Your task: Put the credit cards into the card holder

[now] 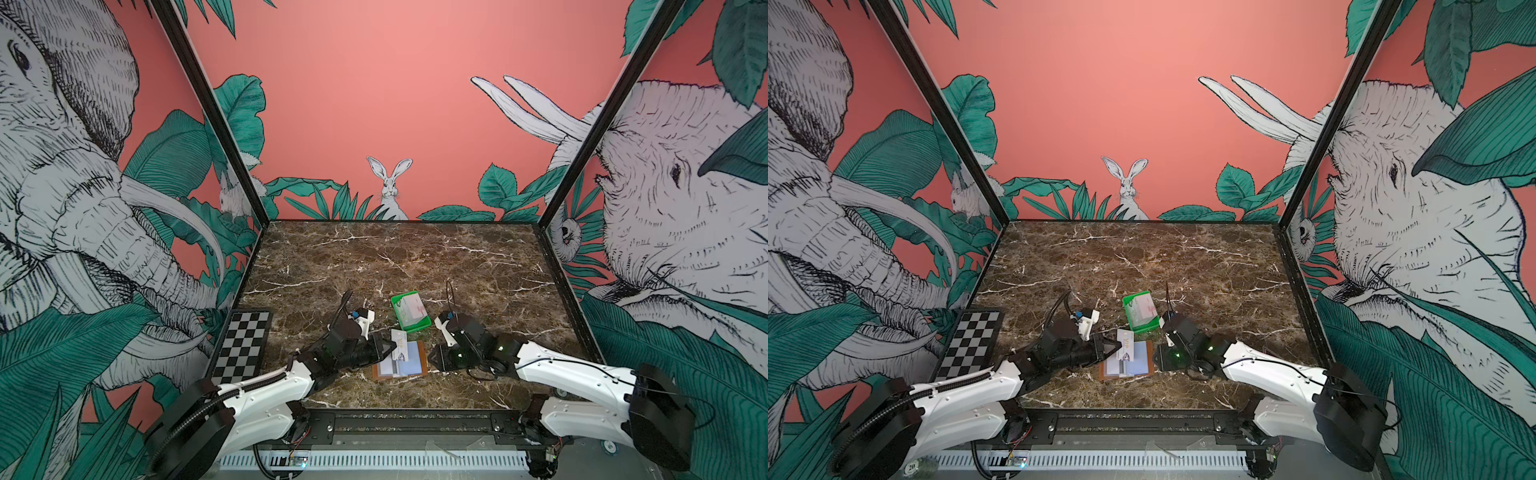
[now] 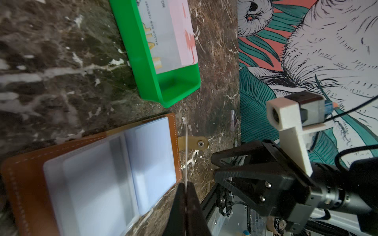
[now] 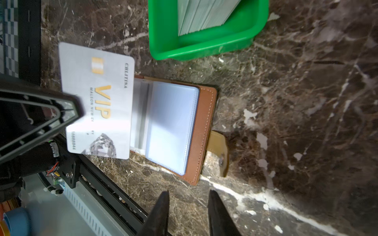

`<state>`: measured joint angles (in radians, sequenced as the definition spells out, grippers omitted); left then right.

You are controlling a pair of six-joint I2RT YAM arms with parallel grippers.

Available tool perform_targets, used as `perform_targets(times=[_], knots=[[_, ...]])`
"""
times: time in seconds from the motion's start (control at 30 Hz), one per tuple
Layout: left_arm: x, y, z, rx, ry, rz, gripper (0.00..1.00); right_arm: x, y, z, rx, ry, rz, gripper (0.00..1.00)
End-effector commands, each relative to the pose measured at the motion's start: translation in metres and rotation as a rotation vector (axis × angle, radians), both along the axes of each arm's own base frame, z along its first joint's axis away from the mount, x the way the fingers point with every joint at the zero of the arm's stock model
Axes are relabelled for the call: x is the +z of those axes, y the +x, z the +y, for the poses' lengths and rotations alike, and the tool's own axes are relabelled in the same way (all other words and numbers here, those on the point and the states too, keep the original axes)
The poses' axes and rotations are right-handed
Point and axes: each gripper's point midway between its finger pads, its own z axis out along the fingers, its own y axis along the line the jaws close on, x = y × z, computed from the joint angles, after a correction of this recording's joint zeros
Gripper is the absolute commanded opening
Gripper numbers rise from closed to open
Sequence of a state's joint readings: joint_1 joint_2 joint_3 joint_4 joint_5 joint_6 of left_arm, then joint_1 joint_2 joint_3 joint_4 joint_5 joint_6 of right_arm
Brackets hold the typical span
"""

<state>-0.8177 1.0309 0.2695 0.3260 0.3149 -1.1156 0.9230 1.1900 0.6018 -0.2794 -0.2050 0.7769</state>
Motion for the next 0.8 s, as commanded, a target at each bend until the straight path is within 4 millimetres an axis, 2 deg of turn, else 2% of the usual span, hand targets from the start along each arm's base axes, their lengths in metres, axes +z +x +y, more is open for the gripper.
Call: perform_targets(times=[0.0,0.37,0.53,0.77], knots=[[-0.012,-0.002,0.013,0.043,0.034,0.013,0.00,0.006,0.008,0.013,0.010,0.011,-0.042,0.29],[-0.015,-0.009,0.018,0.029,0.029,0.000,0.00,-0.025,0.013,0.016,-0.067,-0.061,0.012,0.26],[-0.018,-0.011,0.017,0.009,0.040,0.000,0.00,-0.028,0.018,0.019,-0.081,-0.055,-0.002,0.26],[-0.024,-0.013,0.019,0.006,0.056,0.008,0.00,-0.031,0.010,0.017,-0.072,-0.042,-0.009,0.27]])
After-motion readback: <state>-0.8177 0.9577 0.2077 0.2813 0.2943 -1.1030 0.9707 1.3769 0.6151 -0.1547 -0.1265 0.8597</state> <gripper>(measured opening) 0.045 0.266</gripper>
